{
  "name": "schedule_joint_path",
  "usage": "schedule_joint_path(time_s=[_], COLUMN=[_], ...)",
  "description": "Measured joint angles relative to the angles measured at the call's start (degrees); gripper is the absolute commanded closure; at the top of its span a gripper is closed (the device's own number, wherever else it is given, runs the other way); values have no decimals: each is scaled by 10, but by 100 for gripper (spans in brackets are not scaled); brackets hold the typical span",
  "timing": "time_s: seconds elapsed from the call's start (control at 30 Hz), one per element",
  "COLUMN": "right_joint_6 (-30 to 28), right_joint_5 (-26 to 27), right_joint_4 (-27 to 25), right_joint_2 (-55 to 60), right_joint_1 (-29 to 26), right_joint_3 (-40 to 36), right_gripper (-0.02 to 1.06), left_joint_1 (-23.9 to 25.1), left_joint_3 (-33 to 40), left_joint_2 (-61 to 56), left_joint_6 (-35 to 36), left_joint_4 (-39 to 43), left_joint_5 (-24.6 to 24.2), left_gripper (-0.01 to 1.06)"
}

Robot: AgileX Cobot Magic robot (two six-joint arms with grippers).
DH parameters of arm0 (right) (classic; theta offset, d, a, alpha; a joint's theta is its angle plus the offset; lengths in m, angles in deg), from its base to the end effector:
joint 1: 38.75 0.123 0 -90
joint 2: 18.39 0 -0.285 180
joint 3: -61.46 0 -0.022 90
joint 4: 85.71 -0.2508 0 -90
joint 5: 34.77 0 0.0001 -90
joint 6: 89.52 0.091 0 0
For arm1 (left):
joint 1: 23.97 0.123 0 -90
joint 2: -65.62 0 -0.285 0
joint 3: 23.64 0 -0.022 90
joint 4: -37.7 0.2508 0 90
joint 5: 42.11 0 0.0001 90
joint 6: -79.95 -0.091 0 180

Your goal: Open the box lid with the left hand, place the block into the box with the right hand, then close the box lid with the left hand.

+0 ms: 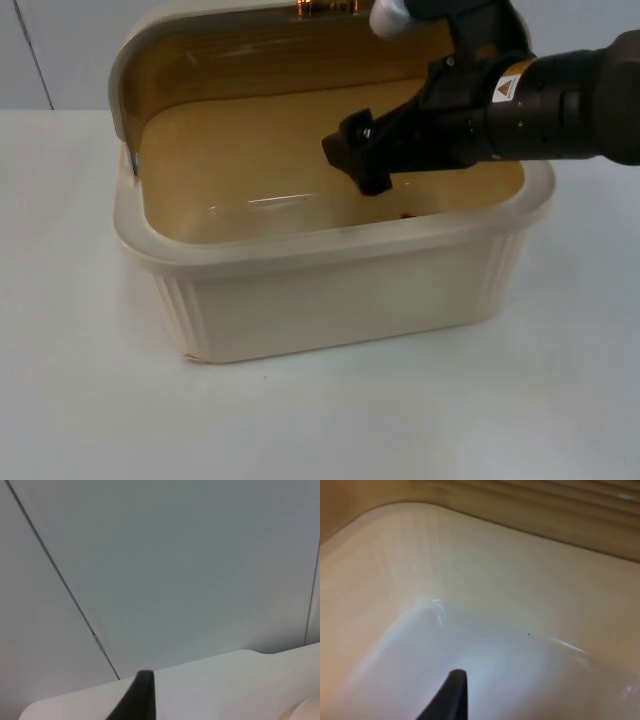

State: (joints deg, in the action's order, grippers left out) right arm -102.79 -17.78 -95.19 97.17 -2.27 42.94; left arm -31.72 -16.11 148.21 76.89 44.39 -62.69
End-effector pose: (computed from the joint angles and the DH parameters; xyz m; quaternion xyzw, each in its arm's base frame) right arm 0.3235 0.2338 0.1797 -0.2850 0.8049 0.1248 0.5053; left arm 0.2970 -0.0366 0.3951 0.1105 0.8145 0.0247 0.5691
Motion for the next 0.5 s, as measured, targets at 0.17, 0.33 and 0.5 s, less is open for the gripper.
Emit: schedule_joint_path(time_s=[0.17, 0.33, 0.5], right_joint_6=[0, 1, 17], right_joint_5=[-37, -91, -123], right_joint_4=[0, 0, -1], right_joint_2=[-2, -32, -91], right_joint_1=[0, 0, 0], right_joint_3=[0, 0, 0], right_gripper=[4, 4, 4], left_joint_1=[0, 0, 0], left_joint_3=[0, 0, 0], left_joint_2=[0, 0, 0], left_joint_6=[0, 0, 0], left_joint_4=[0, 0, 0], left_joint_5=[0, 0, 0], left_gripper=[0, 0, 0])
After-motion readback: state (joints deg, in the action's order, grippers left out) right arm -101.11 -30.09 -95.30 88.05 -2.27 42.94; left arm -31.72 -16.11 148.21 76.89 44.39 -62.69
